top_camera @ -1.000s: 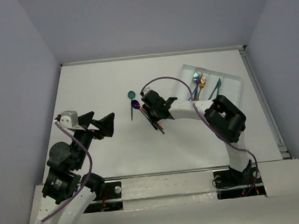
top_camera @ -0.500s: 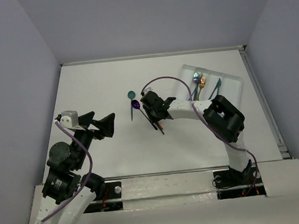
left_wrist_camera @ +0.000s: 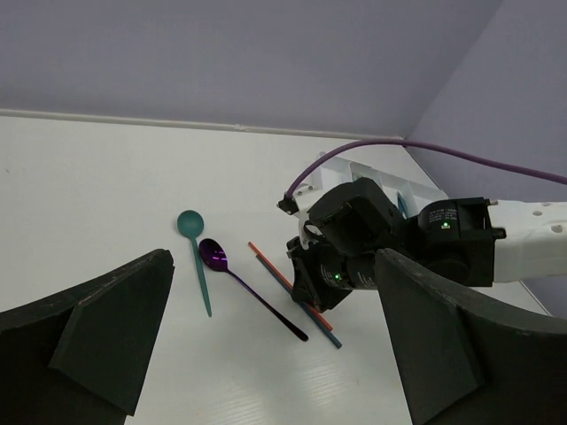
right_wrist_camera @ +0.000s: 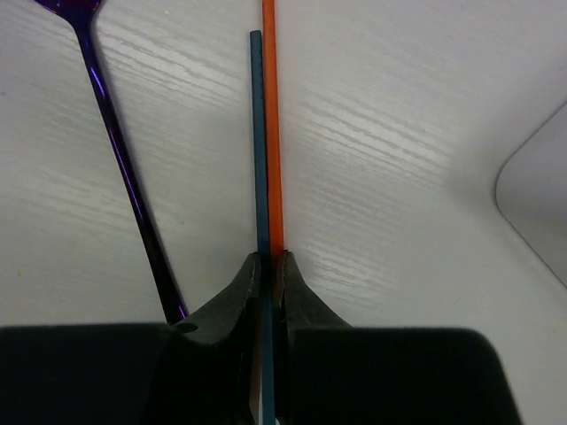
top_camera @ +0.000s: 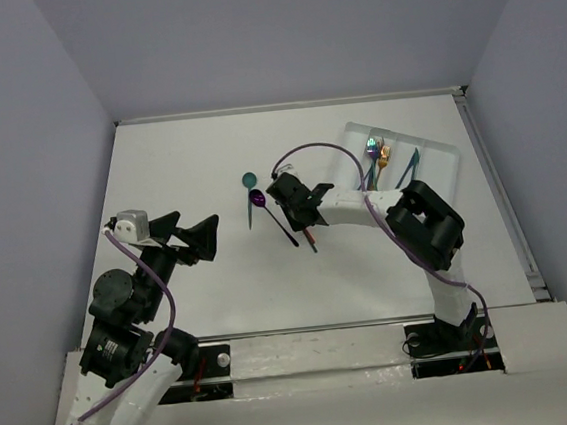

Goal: Sort the eating utensils into containers

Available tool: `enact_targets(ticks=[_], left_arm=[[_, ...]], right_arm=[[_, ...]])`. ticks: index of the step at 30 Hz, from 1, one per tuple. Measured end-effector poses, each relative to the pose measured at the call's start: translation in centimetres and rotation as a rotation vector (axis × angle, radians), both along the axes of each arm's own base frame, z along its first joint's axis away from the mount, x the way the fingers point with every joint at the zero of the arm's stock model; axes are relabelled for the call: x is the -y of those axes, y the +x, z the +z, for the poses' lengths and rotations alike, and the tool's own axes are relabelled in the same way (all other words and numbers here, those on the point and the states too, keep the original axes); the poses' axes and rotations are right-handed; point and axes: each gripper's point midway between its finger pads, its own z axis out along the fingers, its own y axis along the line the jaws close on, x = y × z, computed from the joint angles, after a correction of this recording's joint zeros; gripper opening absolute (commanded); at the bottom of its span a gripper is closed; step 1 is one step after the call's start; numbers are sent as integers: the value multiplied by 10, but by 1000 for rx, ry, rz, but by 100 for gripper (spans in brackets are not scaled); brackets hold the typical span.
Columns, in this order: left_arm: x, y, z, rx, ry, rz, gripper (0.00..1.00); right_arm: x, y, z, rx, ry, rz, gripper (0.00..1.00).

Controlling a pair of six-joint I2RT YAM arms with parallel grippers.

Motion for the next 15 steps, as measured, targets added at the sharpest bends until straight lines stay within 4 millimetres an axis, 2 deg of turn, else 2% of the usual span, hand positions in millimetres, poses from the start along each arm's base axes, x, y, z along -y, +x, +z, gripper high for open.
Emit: enact_targets(ticks=[6, 13, 15], left_arm=[[0, 0, 0, 0, 0, 0, 99], [0, 0, 0, 1, -1, 0, 99], [0, 0, 1, 2, -1, 0, 99]], right_arm=[[11, 4, 11, 39, -14, -38, 0], [33, 13, 53, 106, 107, -125, 0], [49, 17, 66, 128, 147, -171, 0]])
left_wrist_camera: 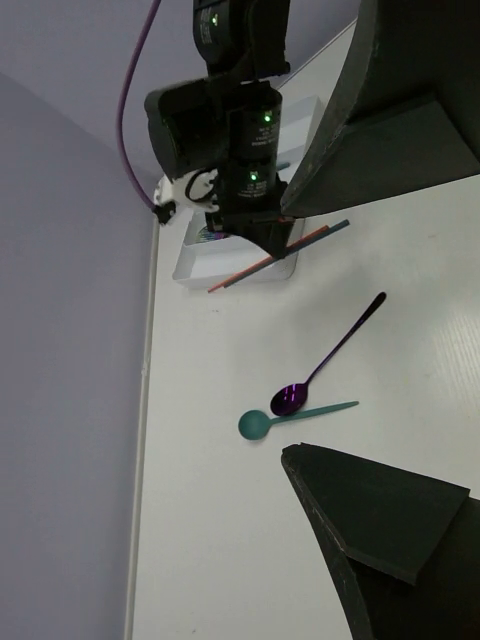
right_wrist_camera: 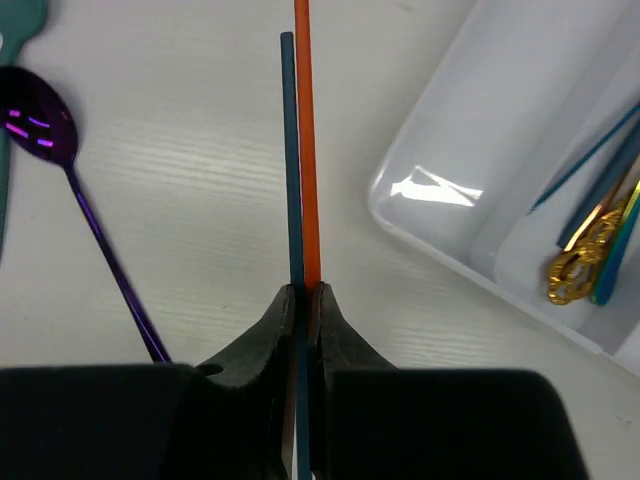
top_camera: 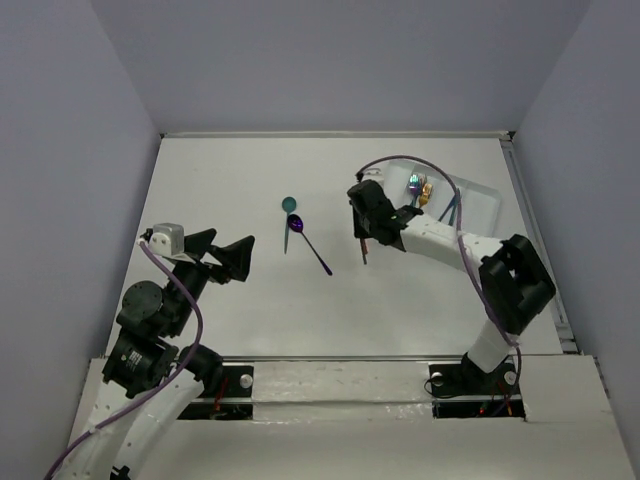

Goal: Sort the eating utensils into containers

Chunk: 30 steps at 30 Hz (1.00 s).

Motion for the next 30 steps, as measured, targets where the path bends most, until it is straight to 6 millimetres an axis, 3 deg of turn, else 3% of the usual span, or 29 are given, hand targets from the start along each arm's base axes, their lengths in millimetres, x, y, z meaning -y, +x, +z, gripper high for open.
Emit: enact_targets(ticks=[3, 8, 12, 15, 19, 23, 26, 27, 28, 30], left_arm=[[0, -1, 0, 2, -1, -1, 99], [-1, -5, 5, 21, -11, -8, 99], [0, -10, 9, 37, -21, -23, 99], [2, -14, 10, 45, -26, -42, 99], [4, -17, 11, 50, -29, -54, 99], [6, -18, 11, 50, -30, -62, 99], [6, -17, 11, 49, -30, -62, 99], [6, -17, 11, 49, -30, -62, 99], [6, -17, 11, 49, -30, -62, 99], [6, -17, 11, 48, -29, -61, 99]], right_arm=[[34, 10, 17, 31, 70, -86, 0], [141, 40, 48, 116, 148, -348, 0], [209, 45, 55, 151, 160, -510, 0], [226, 41, 50, 144, 178, -536, 0], [209, 32, 38, 94, 232, -463, 1], [165, 22, 31, 49, 259, -332, 3], [112, 8, 25, 5, 248, -187, 6], [79, 0, 19, -24, 232, -104, 9], [65, -5, 16, -39, 223, -64, 11], [16, -27, 7, -87, 199, 67, 16]])
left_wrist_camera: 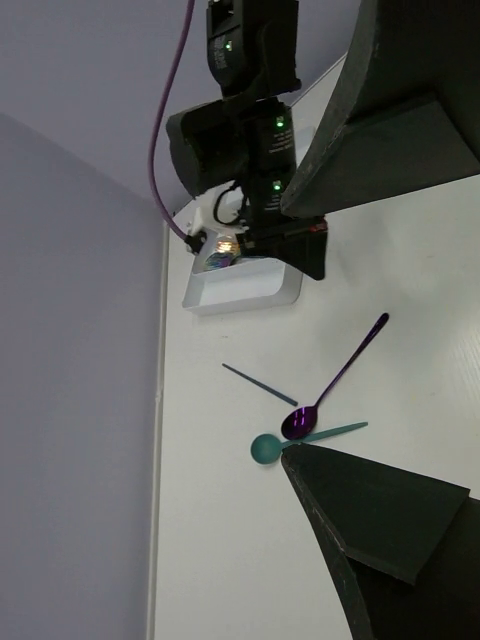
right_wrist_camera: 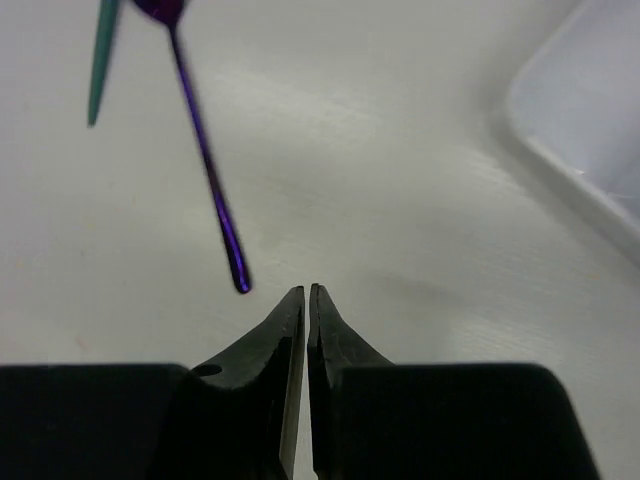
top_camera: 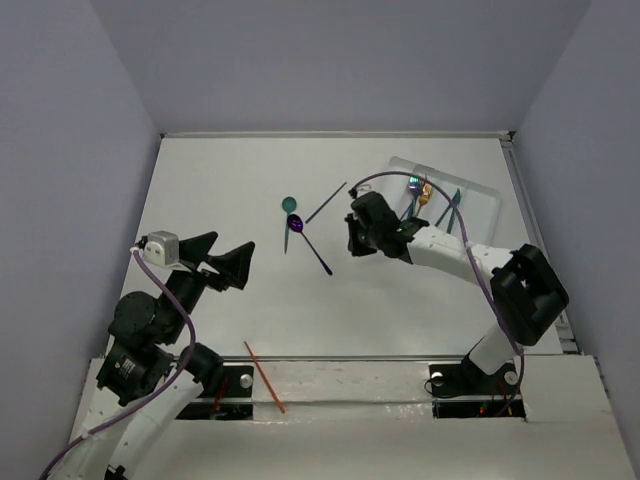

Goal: Sort the eating utensils into containers

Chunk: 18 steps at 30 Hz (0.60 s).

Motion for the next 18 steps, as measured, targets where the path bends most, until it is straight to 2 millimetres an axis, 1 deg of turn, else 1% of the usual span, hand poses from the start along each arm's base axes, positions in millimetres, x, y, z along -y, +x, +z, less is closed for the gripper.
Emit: enact_targets(ticks=[1, 2, 4, 6, 9, 10, 12, 14, 18], left_arm=[[0, 0, 0, -1, 1, 1, 99], [0, 1, 0, -2, 1, 2, 99], [0, 1, -1, -4, 2, 4, 99], [-1, 2, -1, -5, 2, 8, 99], [-4, 4, -1, -8, 0, 28, 99], [-5, 5, -2, -11, 0, 37, 99], [-7, 7, -2, -14, 0, 52, 99], [-10, 8, -3, -17, 0, 69, 99], [-20, 12, -3, -19, -5, 126, 99]], right_arm=[[-14, -10, -3, -13, -7, 42, 17], [-32, -26, -8, -33, -19, 101, 18], [-59, -57, -15, -62, -44, 194, 21], [-89, -98, -24, -96, -74, 297, 22], [-121, -148, -37, -129, -98, 409, 26], [-132, -170, -42, -146, -110, 452, 27], [-144, -195, -48, -166, -124, 495, 29], [-162, -219, -50, -176, -139, 534, 30], [-196, -245, -43, -160, -133, 566, 32]])
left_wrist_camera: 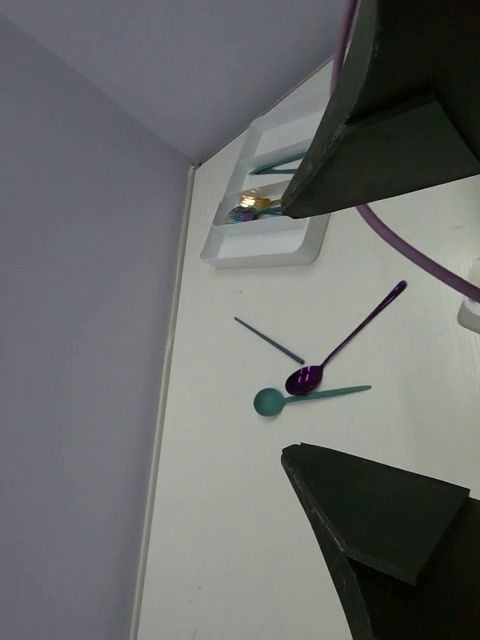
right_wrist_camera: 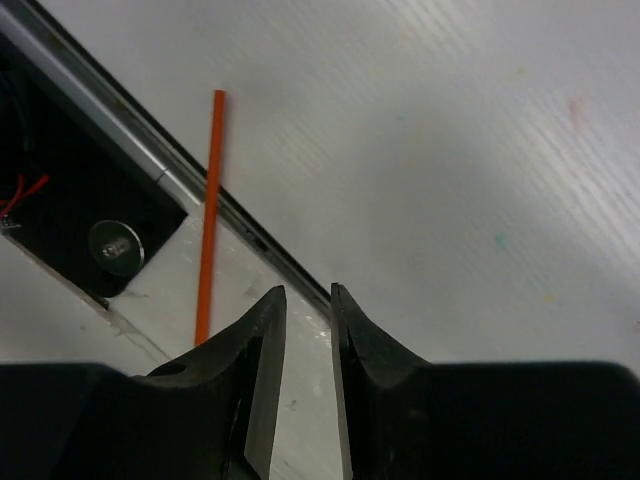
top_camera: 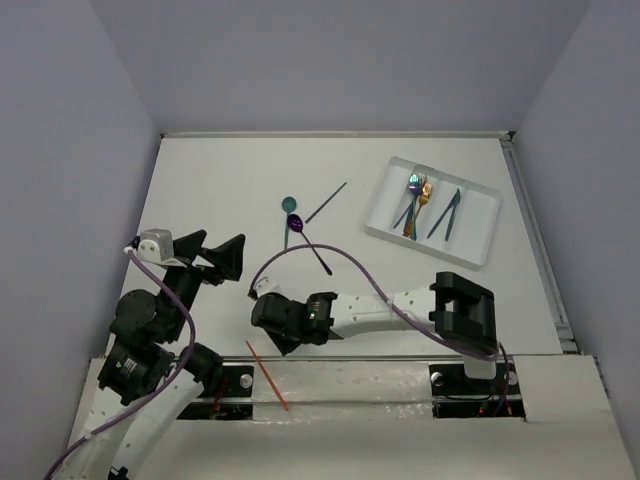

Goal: Sort the eating utensils into containers

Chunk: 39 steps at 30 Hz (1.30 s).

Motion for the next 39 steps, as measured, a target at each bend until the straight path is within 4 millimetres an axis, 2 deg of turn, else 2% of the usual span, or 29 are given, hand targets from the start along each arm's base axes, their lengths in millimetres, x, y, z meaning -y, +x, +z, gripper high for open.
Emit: enact_targets(ticks=[3, 7, 13, 20, 23, 26, 27, 30, 35, 39], left_arm=[[-8, 0, 1, 5, -7, 39, 99], [-20, -2, 7, 25, -25, 87, 99], [-27, -2, 9, 32, -32, 122, 99], [-29, -2, 8, 30, -31, 133, 99], [-30, -2, 8, 30, -31, 135, 99], [-30, -2, 8, 30, -31, 135, 99], [-30, -2, 8, 30, -31, 135, 99], [-30, -2, 8, 30, -31, 135, 99], [-30, -2, 8, 31, -32, 135, 99], [-30, -2, 8, 31, -32, 135, 99]], right_arm=[[-16, -18, 3, -2, 18, 11, 33], [-26, -42, -3, -15, -4, 23, 33], [-43, -59, -15, -17, -47, 20, 33], [-38, -76, -27, -34, -112, 4, 33], [-38, -80, -33, -36, -132, -2, 30], [-39, -79, -35, -31, -155, -18, 22], [-39, -79, -36, -27, -163, -24, 14], [-36, -76, -36, -18, -179, -53, 0], [-33, -73, -35, -7, -170, -97, 0], [-14, -61, -30, 37, -172, -134, 0]])
